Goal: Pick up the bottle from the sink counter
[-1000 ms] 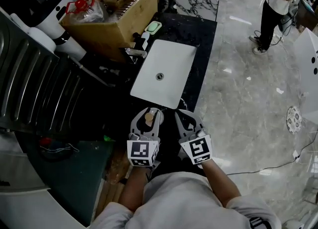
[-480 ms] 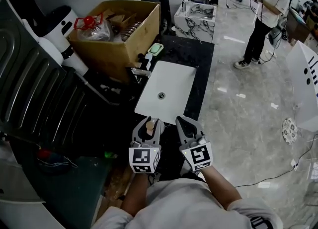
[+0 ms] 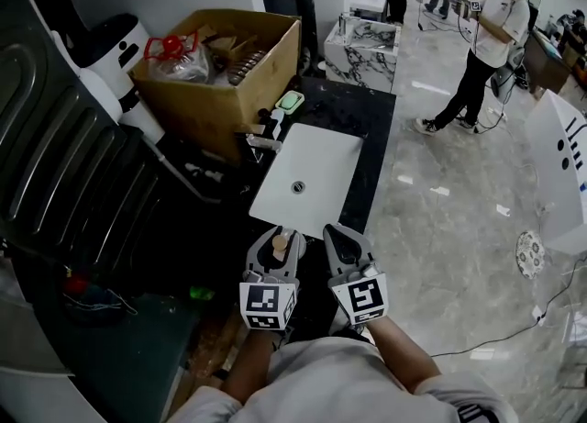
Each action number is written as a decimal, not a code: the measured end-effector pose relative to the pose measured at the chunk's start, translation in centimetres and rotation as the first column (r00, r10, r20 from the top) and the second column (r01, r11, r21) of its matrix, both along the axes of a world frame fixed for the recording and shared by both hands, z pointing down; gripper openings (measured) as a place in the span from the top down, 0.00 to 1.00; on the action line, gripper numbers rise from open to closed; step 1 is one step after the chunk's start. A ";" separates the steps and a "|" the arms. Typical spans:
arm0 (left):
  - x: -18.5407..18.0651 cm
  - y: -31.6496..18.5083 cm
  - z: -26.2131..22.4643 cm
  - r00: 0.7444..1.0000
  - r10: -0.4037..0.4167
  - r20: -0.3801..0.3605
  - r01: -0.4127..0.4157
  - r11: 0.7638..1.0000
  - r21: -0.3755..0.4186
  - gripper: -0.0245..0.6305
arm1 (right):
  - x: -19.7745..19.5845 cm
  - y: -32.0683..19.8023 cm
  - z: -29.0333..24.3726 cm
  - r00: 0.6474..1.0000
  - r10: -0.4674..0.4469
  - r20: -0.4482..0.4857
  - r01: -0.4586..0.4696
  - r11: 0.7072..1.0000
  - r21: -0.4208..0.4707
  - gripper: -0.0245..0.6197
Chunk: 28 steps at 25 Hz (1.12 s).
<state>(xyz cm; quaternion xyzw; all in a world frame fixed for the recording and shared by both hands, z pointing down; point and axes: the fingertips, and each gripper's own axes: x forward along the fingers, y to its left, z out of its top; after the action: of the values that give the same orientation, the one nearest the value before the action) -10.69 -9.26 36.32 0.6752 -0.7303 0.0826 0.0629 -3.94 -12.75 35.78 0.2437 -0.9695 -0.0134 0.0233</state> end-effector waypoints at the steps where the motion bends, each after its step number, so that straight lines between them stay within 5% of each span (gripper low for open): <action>1: 0.0 0.1 0.1 1.000 0.000 0.000 0.000 1.000 -0.002 0.77 | 0.0 0.1 0.0 1.000 0.000 0.000 0.000 1.000 -0.001 0.95; 13: 0.1 0.7 0.5 1.000 0.014 -0.006 -0.014 1.000 -0.002 0.77 | -0.1 0.6 0.1 0.999 0.016 -0.047 -0.013 0.999 0.048 0.95; 28: 0.1 0.0 1.0 0.998 0.056 -0.032 -0.056 0.998 0.005 0.77 | -0.5 0.4 0.2 0.998 0.040 -0.041 -0.040 0.999 0.008 0.95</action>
<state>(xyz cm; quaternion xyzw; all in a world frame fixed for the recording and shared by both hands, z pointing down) -10.64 -9.23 37.32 0.6967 -0.7102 0.0720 0.0710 -4.41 -12.30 35.94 0.2628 -0.9637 -0.0216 0.0428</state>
